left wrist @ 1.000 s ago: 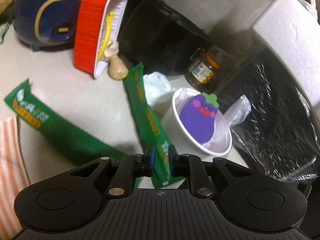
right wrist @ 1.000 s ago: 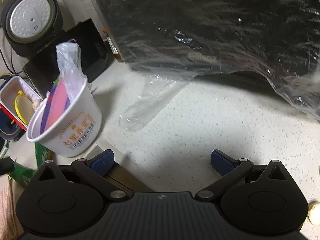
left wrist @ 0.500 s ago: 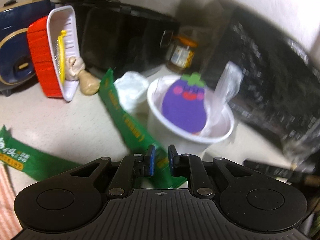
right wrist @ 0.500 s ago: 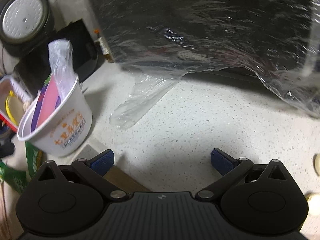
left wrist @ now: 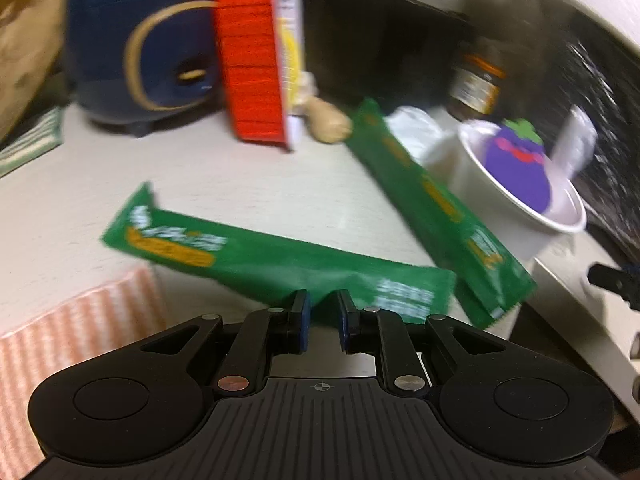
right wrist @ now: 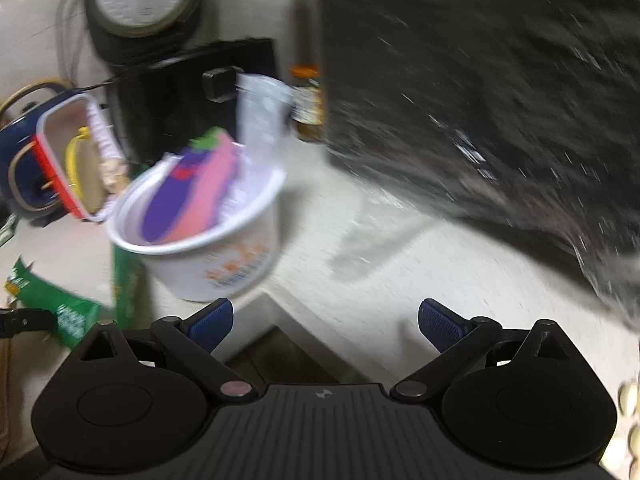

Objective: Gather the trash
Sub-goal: 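Move both tools up to the counter toward the white cup, then grasp the purple eggplant sponge in the white cup with the right tool and lift it out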

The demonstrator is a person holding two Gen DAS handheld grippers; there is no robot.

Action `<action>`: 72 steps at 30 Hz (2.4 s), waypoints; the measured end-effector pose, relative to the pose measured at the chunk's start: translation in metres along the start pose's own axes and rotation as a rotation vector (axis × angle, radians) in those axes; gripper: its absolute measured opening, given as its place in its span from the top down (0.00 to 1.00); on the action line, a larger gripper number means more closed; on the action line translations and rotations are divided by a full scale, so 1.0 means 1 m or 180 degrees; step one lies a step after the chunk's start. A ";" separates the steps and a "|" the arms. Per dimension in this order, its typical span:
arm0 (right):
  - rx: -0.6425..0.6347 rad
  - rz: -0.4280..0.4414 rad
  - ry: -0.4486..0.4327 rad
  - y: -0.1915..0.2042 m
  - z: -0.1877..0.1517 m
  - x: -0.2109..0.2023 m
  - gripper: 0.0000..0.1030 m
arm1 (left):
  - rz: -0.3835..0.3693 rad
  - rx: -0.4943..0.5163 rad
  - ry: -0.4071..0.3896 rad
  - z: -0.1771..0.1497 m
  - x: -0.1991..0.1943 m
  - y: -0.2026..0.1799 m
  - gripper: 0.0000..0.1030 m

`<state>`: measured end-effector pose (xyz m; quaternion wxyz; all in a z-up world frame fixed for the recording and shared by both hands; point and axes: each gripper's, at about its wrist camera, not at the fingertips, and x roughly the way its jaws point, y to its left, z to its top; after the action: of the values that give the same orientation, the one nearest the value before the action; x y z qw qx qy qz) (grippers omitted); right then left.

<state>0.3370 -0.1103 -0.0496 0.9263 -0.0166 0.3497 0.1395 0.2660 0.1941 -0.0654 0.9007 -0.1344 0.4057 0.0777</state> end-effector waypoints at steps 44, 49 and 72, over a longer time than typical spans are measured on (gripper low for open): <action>-0.0050 0.0465 0.0362 0.058 0.089 0.084 0.21 | -0.1172 -0.0871 -0.0267 0.070 0.008 -0.009 0.82; -0.0024 0.0380 0.0686 0.073 0.098 0.117 0.14 | -0.1099 -0.1027 -0.0247 0.053 -0.001 0.016 0.82; -0.0359 0.1247 0.0068 0.130 0.181 0.028 0.66 | -0.1014 -0.1539 -0.0367 0.008 -0.029 0.076 0.82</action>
<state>0.4379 0.0443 0.0773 0.8753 -0.0016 0.3477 0.3362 0.2342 0.2677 -0.0520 0.8650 -0.4024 0.2974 0.0373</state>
